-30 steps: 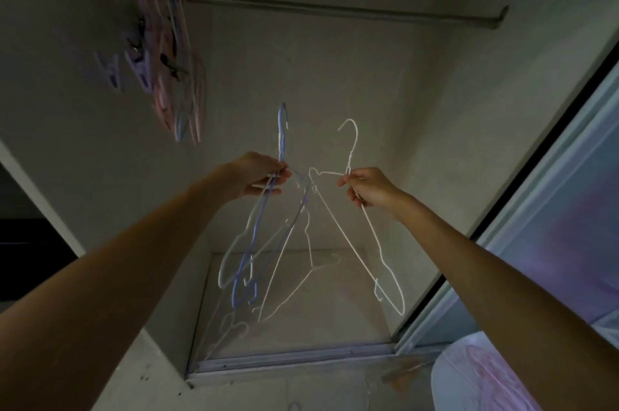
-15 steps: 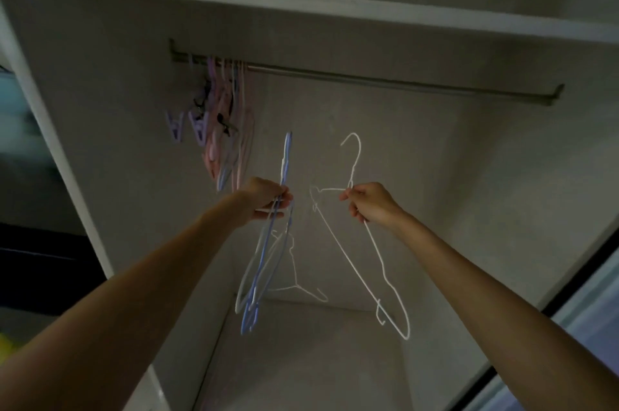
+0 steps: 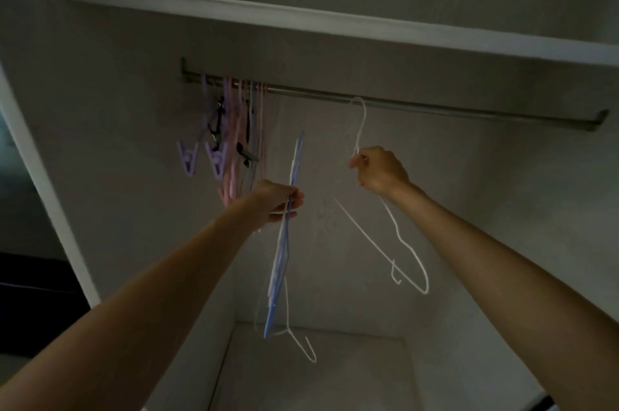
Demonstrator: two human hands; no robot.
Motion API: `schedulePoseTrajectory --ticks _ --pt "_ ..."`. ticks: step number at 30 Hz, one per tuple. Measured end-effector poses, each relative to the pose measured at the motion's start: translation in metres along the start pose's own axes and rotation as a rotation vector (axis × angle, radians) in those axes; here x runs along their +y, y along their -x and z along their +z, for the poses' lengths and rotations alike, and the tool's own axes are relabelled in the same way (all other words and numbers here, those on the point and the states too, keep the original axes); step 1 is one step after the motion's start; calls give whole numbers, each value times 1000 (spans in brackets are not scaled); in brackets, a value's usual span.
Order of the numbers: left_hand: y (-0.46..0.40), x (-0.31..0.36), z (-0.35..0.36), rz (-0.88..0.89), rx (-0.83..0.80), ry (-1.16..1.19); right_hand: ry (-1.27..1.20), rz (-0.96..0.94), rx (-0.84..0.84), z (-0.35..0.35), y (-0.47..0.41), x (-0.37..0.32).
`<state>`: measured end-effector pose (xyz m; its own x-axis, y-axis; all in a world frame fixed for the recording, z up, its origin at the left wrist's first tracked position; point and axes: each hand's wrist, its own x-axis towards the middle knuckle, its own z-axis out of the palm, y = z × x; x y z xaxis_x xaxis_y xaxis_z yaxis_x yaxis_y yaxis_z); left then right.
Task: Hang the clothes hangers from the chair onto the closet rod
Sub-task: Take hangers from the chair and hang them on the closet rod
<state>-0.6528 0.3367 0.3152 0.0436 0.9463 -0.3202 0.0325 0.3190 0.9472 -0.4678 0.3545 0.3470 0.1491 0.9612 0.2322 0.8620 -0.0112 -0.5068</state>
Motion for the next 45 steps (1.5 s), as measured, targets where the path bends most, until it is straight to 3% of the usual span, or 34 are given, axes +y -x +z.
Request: schedulePoseTrajectory --ticks 12,19,24,27,30,38,42,45 --pt "-42 21 -21 -10 -131 151 118 126 78 18 -79 -67" --pt "-44 17 -31 -2 -145 165 162 186 -178 41 -89 -66" --pt "-43 10 -36 -12 -114 163 210 110 -156 48 -83 -65" --pt "-37 5 -41 -36 -109 154 343 -4 13 36 -81 -67" --pt "-31 0 -48 -45 -97 142 299 -127 136 19 -89 -62" --pt "-23 -1 -63 -65 -87 121 150 -125 185 28 -101 -74" --pt "-17 -4 -62 -73 -78 90 122 -78 129 43 -97 -93" --pt "-13 -5 -66 -101 -75 48 95 -168 36 54 -93 -117"
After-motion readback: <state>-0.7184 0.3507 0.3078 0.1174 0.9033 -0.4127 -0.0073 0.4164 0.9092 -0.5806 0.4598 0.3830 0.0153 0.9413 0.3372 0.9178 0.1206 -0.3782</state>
